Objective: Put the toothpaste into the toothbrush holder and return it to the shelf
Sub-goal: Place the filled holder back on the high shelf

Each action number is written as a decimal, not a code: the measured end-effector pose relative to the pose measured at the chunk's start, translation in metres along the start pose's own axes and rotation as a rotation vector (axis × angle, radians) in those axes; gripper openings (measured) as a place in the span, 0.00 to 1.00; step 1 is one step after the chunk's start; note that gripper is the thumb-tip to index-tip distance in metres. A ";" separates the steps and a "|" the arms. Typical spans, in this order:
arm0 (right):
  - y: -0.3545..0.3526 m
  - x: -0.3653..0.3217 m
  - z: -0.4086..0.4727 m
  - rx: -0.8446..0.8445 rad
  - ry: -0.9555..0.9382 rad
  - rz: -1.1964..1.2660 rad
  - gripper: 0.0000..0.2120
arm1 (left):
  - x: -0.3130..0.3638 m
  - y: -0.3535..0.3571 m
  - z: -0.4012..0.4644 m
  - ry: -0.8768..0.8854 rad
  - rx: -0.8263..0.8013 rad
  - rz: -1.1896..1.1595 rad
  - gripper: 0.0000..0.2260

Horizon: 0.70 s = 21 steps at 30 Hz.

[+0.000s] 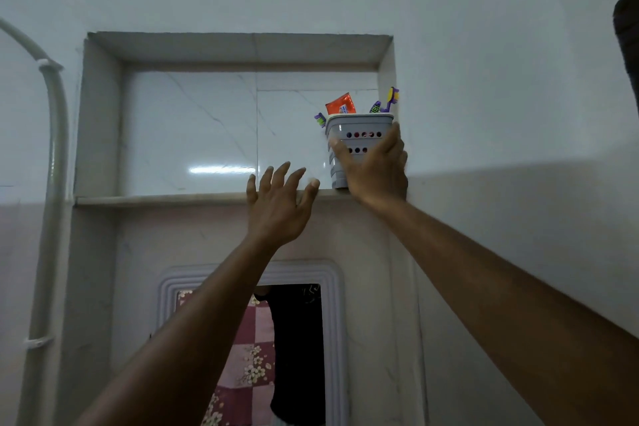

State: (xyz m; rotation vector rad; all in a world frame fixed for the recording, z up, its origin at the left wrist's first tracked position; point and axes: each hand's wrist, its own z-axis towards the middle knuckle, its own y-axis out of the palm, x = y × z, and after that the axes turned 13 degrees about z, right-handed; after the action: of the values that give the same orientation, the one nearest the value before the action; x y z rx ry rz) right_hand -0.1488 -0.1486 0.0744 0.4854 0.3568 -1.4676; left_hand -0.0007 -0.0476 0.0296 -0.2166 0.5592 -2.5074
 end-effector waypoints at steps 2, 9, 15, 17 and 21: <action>0.003 0.013 -0.009 -0.034 -0.023 -0.041 0.60 | 0.000 -0.001 0.000 0.004 0.004 0.006 0.30; 0.009 0.028 -0.019 -0.139 -0.047 -0.195 0.58 | -0.001 0.005 0.000 -0.002 0.024 0.031 0.31; 0.006 0.030 -0.021 -0.188 -0.049 -0.154 0.59 | 0.000 0.003 -0.003 -0.001 0.001 0.033 0.33; 0.003 0.033 -0.025 -0.188 -0.069 -0.088 0.57 | -0.002 0.003 -0.006 0.010 -0.027 0.018 0.33; -0.015 0.036 -0.040 -0.098 -0.136 0.087 0.42 | -0.012 -0.003 -0.022 0.040 0.003 -0.065 0.31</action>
State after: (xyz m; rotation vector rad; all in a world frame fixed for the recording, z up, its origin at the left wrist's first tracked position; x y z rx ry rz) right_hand -0.1581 -0.1591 0.0210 0.3169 0.2949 -1.3831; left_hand 0.0017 -0.0312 0.0105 -0.1869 0.5729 -2.5799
